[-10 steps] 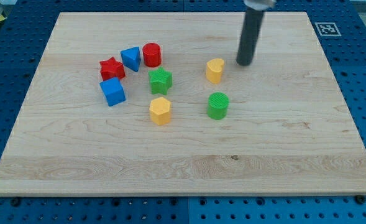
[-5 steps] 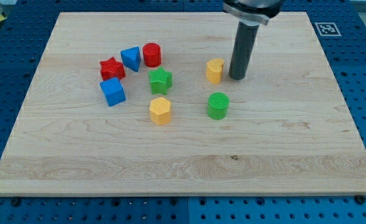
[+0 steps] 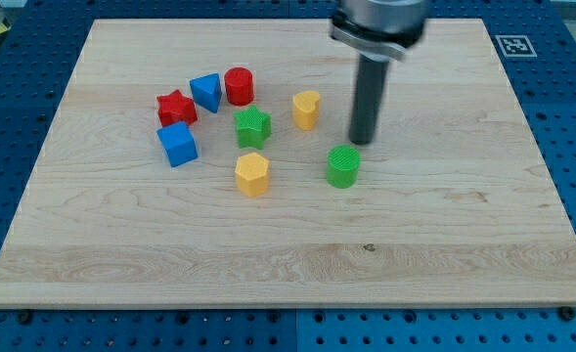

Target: Move the yellow hexagon close to the green star

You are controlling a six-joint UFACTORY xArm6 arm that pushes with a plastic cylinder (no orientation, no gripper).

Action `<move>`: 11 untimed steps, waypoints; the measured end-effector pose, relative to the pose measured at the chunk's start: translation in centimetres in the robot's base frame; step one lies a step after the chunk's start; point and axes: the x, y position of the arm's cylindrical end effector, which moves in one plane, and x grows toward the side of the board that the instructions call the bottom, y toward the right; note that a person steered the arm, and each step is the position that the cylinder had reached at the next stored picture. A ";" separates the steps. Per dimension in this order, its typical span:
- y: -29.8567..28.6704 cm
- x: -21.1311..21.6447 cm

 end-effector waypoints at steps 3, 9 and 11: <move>4.6 9.3; -5.8 5.3; -7.0 6.4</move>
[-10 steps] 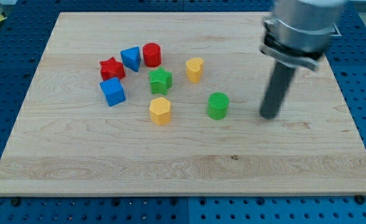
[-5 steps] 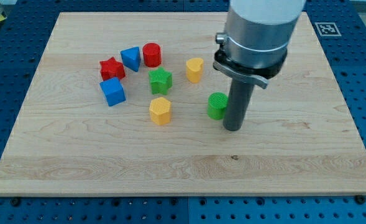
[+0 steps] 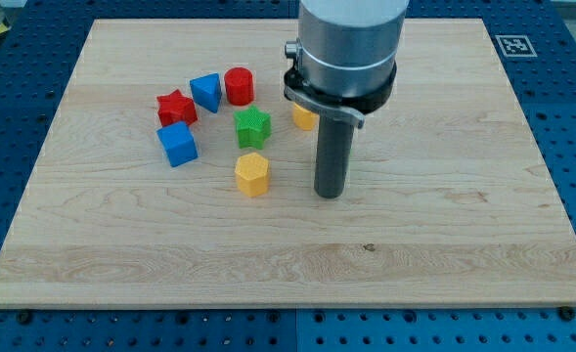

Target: Move the yellow hexagon close to the green star

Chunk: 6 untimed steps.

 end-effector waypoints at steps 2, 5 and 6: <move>-2.5 4.4; -5.4 2.0; -5.6 1.1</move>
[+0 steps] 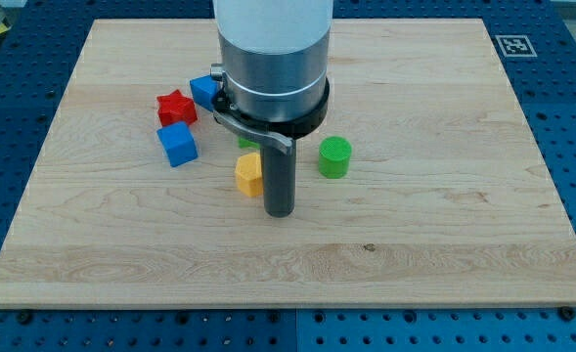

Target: Move the yellow hexagon close to the green star

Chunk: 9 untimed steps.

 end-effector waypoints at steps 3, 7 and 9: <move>-2.2 -0.2; -6.3 -1.2; -6.3 -3.0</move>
